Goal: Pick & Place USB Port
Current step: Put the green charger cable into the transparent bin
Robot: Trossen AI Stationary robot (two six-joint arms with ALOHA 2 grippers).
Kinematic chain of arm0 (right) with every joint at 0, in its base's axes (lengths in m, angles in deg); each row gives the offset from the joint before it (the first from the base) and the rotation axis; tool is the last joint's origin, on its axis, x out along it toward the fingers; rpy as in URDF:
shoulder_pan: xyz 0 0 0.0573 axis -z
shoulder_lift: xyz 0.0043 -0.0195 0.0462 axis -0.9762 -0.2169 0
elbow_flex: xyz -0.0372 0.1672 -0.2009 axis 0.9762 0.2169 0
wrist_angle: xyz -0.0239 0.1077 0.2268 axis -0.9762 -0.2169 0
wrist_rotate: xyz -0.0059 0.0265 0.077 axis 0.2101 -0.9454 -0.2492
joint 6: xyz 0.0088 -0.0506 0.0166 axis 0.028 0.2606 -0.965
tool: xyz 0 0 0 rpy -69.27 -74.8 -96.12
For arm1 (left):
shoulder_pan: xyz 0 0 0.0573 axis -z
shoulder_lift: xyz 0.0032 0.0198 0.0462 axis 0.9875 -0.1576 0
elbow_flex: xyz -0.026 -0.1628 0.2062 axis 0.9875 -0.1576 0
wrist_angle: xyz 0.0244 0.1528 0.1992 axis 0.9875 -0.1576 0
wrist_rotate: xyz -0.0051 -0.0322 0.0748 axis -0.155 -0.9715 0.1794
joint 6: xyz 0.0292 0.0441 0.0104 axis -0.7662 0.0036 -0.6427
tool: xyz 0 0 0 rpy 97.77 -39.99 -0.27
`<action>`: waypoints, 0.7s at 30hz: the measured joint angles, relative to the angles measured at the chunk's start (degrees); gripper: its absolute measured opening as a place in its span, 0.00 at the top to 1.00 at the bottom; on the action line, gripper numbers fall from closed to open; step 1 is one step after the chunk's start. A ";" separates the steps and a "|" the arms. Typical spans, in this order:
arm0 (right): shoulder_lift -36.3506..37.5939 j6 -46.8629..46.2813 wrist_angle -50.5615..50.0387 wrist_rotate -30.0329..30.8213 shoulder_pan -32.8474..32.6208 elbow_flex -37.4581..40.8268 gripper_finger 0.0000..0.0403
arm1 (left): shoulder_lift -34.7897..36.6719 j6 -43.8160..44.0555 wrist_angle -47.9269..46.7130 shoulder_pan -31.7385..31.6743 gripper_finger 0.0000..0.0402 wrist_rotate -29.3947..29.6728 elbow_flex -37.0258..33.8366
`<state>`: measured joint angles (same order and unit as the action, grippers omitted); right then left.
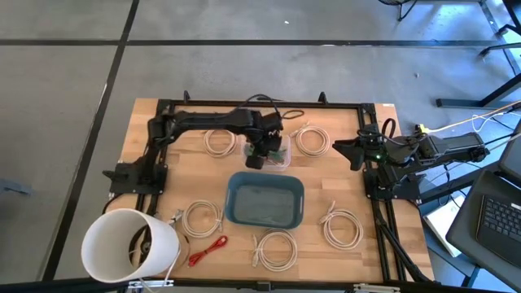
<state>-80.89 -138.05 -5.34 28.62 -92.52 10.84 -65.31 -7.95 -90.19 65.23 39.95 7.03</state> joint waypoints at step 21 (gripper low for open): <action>-0.02 0.08 -0.04 0.00 0.02 0.00 0.64 | -8.88 3.43 2.81 -2.91 0.94 0.68 0.19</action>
<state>-80.91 -137.97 -5.38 28.62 -92.50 10.84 -74.19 -4.52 -87.38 62.31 40.63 7.22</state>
